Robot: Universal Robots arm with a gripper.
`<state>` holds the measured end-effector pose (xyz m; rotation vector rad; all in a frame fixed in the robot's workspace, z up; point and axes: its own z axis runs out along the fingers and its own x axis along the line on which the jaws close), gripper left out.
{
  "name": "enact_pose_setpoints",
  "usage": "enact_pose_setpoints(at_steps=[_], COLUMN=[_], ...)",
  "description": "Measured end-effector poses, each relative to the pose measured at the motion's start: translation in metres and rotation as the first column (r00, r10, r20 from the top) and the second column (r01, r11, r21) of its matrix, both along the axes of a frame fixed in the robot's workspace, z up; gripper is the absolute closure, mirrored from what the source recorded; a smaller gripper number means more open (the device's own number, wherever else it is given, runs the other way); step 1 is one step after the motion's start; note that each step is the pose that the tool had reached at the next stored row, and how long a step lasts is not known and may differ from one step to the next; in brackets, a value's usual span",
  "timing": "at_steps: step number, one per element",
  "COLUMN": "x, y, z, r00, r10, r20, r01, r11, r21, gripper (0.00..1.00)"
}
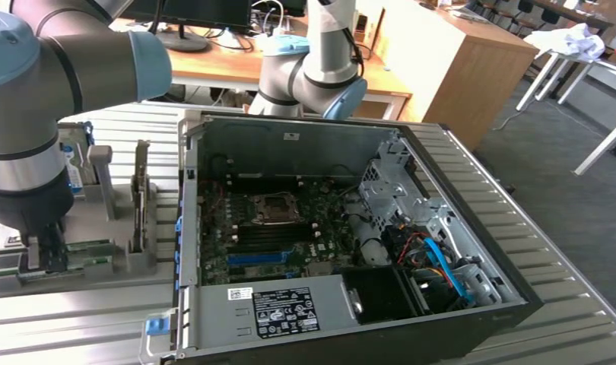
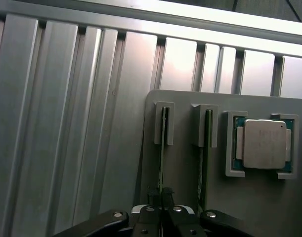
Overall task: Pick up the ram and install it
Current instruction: 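Pick up the ram and move it above insertion slot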
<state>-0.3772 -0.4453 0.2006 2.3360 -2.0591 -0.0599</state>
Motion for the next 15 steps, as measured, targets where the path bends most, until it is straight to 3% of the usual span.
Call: enact_pose_setpoints(at_steps=[15], x=[0.000], y=[0.0000], z=[0.0142], r00=[1.0000], r10=[0.000], r20=[-0.0001], r01=[0.000], r11=[1.0000], r21=[-0.0049], gripper=[0.87])
